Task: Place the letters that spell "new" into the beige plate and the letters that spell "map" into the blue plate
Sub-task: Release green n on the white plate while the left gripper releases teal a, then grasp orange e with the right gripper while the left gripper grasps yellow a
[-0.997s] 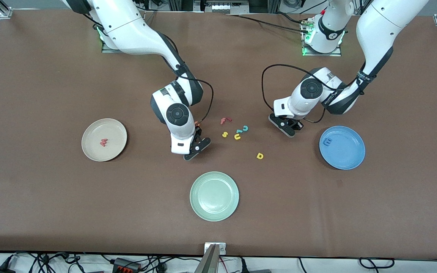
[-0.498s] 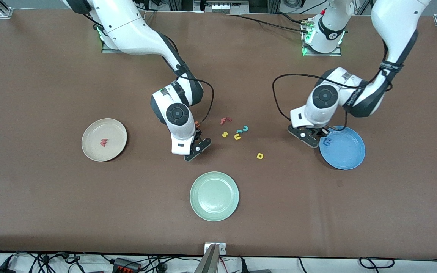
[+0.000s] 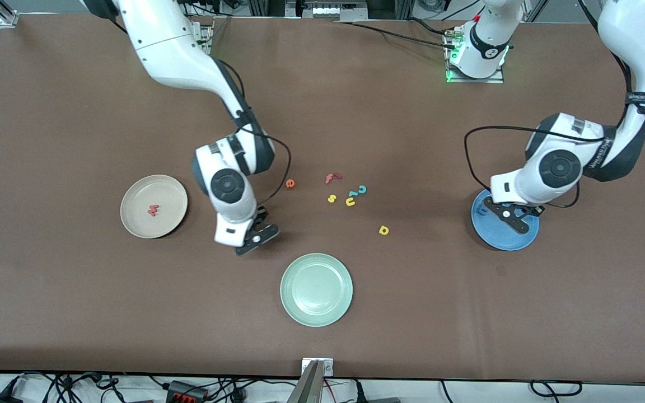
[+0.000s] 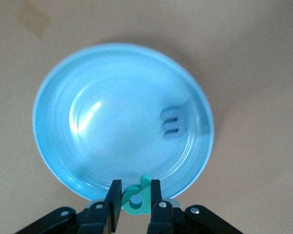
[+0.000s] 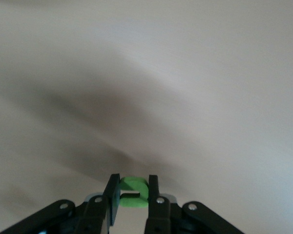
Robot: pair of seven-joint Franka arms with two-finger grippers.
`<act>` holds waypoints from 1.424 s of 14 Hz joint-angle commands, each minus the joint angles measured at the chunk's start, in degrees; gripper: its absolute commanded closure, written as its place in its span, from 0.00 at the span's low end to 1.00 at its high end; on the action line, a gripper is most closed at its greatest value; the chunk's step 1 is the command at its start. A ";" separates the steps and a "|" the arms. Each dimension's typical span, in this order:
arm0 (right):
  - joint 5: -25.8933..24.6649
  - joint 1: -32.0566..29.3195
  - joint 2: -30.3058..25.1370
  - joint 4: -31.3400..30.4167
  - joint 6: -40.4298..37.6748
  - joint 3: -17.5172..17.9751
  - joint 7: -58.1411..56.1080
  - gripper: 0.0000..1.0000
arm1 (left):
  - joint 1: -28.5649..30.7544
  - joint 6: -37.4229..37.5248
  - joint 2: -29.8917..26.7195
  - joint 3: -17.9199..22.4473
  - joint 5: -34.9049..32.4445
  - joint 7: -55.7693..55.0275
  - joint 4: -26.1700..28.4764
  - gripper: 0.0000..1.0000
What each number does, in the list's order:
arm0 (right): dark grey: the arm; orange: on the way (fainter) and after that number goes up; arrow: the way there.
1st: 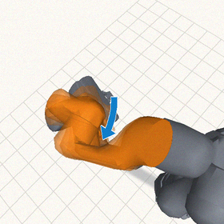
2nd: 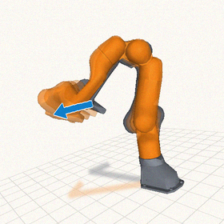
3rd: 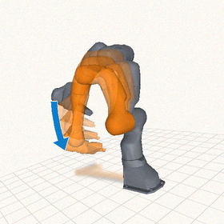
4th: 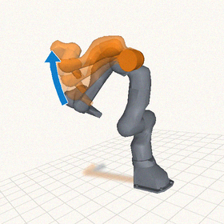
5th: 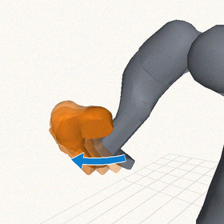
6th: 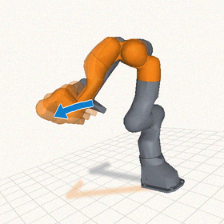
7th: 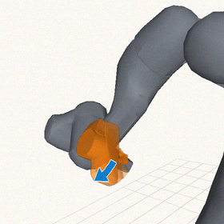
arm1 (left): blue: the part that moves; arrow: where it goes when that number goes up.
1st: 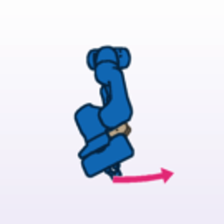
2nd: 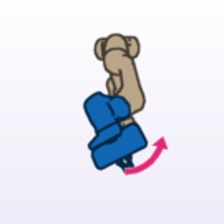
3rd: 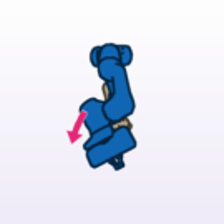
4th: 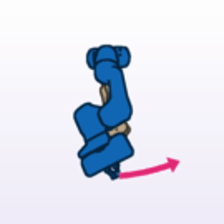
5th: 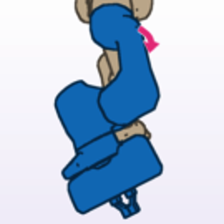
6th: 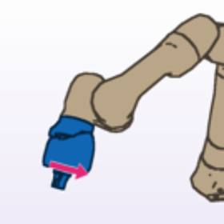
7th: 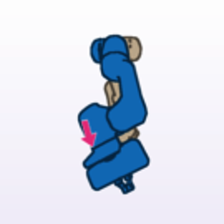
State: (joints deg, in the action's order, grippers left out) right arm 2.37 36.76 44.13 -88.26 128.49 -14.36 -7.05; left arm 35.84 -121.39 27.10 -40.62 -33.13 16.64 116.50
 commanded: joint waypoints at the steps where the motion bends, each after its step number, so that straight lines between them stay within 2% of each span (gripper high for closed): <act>1: -0.09 -2.30 -5.27 -2.17 -5.60 -2.60 0.37 0.75 | 1.51 0.28 1.99 -1.13 -0.44 -0.20 1.18 0.53; 2: -0.09 -4.49 -6.41 -2.70 -7.62 -2.95 0.02 0.75 | 1.77 0.28 1.99 -1.21 -0.53 -0.21 1.27 0.01; 3: -0.17 -6.86 -7.29 -4.01 -8.86 -2.96 -0.41 0.75 | 1.86 0.45 1.64 -1.39 -0.53 -0.12 1.18 0.00; 5: -0.17 -10.12 -10.80 -9.96 -8.79 -2.96 -0.59 0.75 | 2.13 0.98 1.47 -4.62 -0.44 -0.20 0.49 0.00; 9: 0.00 -12.07 -17.49 -23.07 -5.81 -2.96 -0.42 0.75 | -0.06 0.80 2.51 -9.90 -0.36 -4.31 -3.55 0.00; 11: 0.00 -12.15 -17.41 -26.07 -2.74 -2.96 -0.42 0.75 | -5.40 0.63 5.40 -10.00 -0.27 -10.46 -7.32 0.00; 13: 0.00 -11.89 -17.23 -29.41 1.65 -2.87 -0.42 0.75 | -10.15 0.28 9.09 -9.83 0.96 -21.42 -11.02 0.00; 14: 0.00 -11.63 -16.97 -30.82 4.11 -2.87 -0.42 0.71 | -12.96 0.19 11.72 -9.74 0.88 -26.87 -13.73 0.00; 15: 0.00 -11.71 -16.79 -30.92 4.92 -2.87 -0.24 0.40 | -15.95 0.10 13.84 -9.65 0.27 -31.45 -16.98 0.00; 16: 0.00 -11.72 -16.79 -30.57 4.93 -2.87 0.19 0.00 | -19.89 0.01 16.12 -9.13 0.35 -35.76 -20.32 0.00; 17: 0.00 -11.80 -17.40 -29.70 4.66 -2.87 0.37 0.00 | -23.93 -0.08 17.97 -6.77 0.35 -39.72 -22.96 0.00; 19: 0.09 -11.72 -19.07 -27.68 2.92 -2.87 0.28 0.00 | -32.90 -3.74 20.01 2.09 0.44 -42.48 -28.24 0.00; 20: 0.09 -11.54 -19.77 -26.28 1.51 -2.61 0.37 0.00 | -36.16 -6.99 20.01 5.69 0.35 -42.48 -28.78 0.00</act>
State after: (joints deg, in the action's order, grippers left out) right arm 2.38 25.03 27.52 -116.01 132.83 -17.42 -7.12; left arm 6.16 -125.49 44.24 -41.42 -32.57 -24.68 93.45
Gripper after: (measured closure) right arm 0.357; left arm 0.000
